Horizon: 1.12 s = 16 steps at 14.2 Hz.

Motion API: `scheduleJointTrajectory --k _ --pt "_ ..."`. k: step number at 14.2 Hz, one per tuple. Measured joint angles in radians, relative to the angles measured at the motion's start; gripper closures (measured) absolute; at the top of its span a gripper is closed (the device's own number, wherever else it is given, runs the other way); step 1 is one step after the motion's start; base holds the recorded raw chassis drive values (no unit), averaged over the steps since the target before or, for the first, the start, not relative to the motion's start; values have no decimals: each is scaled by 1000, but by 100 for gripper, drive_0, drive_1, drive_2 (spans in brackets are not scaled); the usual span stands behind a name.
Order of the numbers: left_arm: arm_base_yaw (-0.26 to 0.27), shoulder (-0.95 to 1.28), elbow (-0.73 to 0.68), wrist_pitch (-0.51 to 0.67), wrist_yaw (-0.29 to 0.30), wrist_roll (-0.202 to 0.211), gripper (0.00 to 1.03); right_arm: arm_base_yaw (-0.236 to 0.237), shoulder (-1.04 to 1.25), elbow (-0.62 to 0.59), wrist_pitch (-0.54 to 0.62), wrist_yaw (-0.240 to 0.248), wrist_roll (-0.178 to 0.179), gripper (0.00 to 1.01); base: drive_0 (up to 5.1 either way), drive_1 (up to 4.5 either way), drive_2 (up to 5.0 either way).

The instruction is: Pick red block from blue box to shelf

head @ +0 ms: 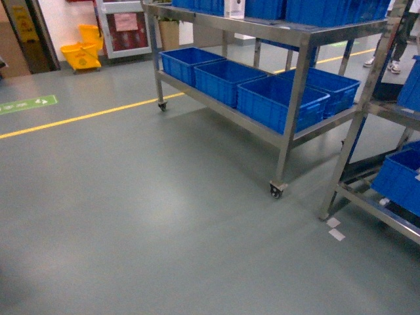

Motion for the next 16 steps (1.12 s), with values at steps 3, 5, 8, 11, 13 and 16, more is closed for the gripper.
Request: scheduleJointTrajectory --k 3,5,8,11,13,16 --pt "0 0 0 0 0 0 5 0 0 0 0 0 0 73 -161 -161 -161" --pt "0 0 0 0 0 0 5 0 0 0 0 0 0 73 -162 -162 -162" --pt "0 0 0 0 0 0 5 0 0 0 0 0 0 73 -152 -152 -152" --pt "0 0 0 0 0 0 5 0 0 0 0 0 0 73 -165 -165 -165" --pt "0 0 0 0 0 0 5 0 0 0 0 0 0 73 -157 -157 -157" --pt "0 0 0 0 0 0 5 0 0 0 0 0 0 73 -157 -157 -157"
